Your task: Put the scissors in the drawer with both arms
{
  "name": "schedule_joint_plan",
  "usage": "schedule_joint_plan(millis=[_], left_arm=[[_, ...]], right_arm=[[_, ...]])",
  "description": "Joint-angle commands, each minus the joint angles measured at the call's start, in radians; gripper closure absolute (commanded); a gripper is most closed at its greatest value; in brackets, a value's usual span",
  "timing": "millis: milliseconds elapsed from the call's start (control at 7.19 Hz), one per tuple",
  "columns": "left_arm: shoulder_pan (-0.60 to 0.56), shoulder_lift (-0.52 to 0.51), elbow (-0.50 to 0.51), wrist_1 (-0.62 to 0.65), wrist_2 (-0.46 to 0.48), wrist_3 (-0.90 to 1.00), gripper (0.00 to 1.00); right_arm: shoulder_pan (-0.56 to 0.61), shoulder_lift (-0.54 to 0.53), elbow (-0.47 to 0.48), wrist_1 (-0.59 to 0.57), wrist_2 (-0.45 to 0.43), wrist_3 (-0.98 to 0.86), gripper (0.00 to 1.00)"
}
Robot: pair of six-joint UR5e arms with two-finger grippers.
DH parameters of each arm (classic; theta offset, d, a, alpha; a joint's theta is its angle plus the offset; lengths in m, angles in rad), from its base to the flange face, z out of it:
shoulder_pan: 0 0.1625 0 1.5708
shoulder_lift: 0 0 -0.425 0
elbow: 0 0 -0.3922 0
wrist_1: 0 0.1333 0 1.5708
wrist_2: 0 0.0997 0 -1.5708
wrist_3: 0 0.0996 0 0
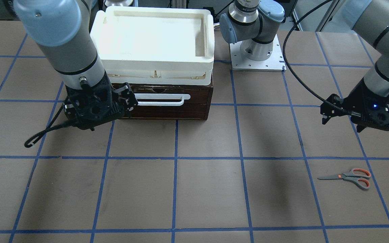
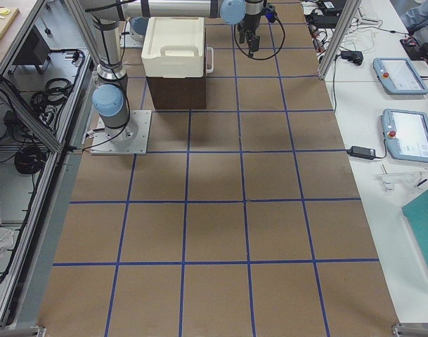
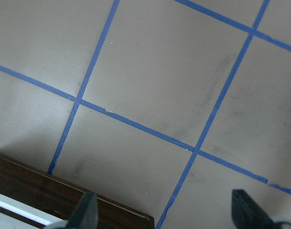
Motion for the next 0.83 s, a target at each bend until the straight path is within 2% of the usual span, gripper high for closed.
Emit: schedule_joint_plan(millis=[0,139,278,556,695], left_arm=[[0.057,-0.063,0.0,0.044,-0.006,0.27,0.0],[0.089,-0.087,0.0,0.047,-0.005,0.423,0.0],[0.132,-0.125,0.0,0.056,-0.008,0.554,0.0],[0.15,-0.197,0.0,0.157,-0.005,0.798,0.0],[0.154,-0.233,0.0,0.168,0.001,0.907,0.0]], right_arm=[[0.041,0.025,-0.015,-0.006,0.007,-0.212,0.0],[0.044,0.029,-0.013,-0.006,0.006,-0.262,0.0],[0.044,0.044,-0.015,-0.008,0.006,-0.399,0.0],[0.044,0.061,-0.01,0.006,0.01,-0.489,0.0],[0.044,0.068,-0.004,0.009,0.01,-0.544,0.0]])
